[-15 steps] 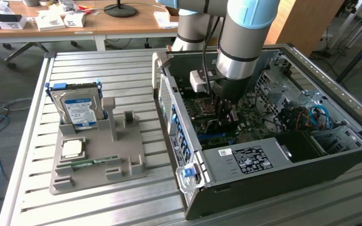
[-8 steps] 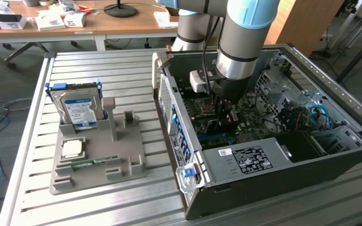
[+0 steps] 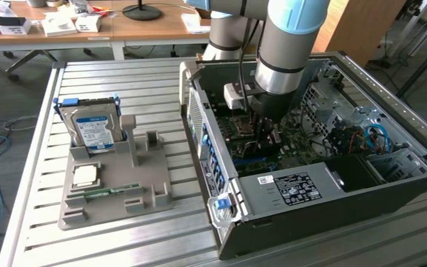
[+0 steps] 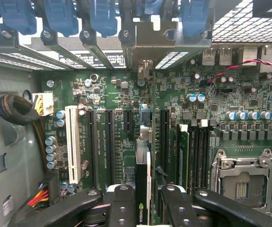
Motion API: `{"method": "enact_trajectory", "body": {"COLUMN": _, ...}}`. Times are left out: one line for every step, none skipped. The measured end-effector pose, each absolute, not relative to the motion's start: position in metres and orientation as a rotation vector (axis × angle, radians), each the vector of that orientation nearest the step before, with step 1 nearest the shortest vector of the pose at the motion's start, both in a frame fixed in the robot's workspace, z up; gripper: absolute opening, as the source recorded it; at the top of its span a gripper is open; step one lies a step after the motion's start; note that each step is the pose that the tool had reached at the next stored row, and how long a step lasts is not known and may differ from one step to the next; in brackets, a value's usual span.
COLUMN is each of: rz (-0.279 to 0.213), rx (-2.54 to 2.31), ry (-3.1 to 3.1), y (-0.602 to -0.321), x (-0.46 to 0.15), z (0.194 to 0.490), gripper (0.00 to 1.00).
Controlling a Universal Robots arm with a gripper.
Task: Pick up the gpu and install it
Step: 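Insert the gpu into the slot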
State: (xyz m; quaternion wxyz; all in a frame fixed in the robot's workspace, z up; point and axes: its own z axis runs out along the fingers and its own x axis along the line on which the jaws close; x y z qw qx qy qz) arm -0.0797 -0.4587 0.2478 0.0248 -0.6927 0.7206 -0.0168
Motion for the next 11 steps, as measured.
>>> {"method": "enact_trajectory", "body": {"rz": -0.052, "rx": -2.142, "ry": 2.229, "y": -0.4587, "x": -0.0797, "z": 0.2478, "gripper": 0.26}}
{"method": "enact_trajectory", "body": {"rz": -0.052, "rx": -2.143, "ry": 2.229, "y": -0.4587, "x": -0.0798, "z": 0.2474, "gripper": 0.26}}
{"method": "enact_trajectory", "body": {"rz": -0.052, "rx": -2.143, "ry": 2.229, "y": -0.4588, "x": -0.0798, "z": 0.2471, "gripper": 0.26}}
{"method": "enact_trajectory", "body": {"rz": -0.052, "rx": -2.143, "ry": 2.229, "y": -0.4588, "x": -0.0798, "z": 0.2471, "gripper": 0.26}}
{"method": "enact_trajectory", "body": {"rz": -0.052, "rx": -2.143, "ry": 2.229, "y": -0.4588, "x": -0.0798, "z": 0.2471, "gripper": 0.26}}
{"method": "enact_trajectory", "body": {"rz": -0.052, "rx": -2.143, "ry": 2.229, "y": -0.4588, "x": -0.0798, "z": 0.247, "gripper": 0.26}}
{"method": "enact_trajectory", "body": {"rz": -0.052, "rx": -2.143, "ry": 2.229, "y": -0.4587, "x": -0.0798, "z": 0.2469, "gripper": 0.26}}
{"method": "enact_trajectory", "body": {"rz": -0.052, "rx": -2.142, "ry": 2.229, "y": -0.4587, "x": -0.0798, "z": 0.2468, "gripper": 0.26}}
{"method": "enact_trajectory", "body": {"rz": -0.052, "rx": -2.142, "ry": 2.229, "y": -0.4587, "x": -0.0798, "z": 0.2468, "gripper": 0.26}}
{"method": "enact_trajectory", "body": {"rz": -0.052, "rx": -2.142, "ry": 2.229, "y": -0.4587, "x": -0.0798, "z": 0.2468, "gripper": 0.26}}
{"method": "enact_trajectory", "body": {"rz": -0.052, "rx": -2.142, "ry": 2.229, "y": -0.4587, "x": -0.0797, "z": 0.2468, "gripper": 0.26}}
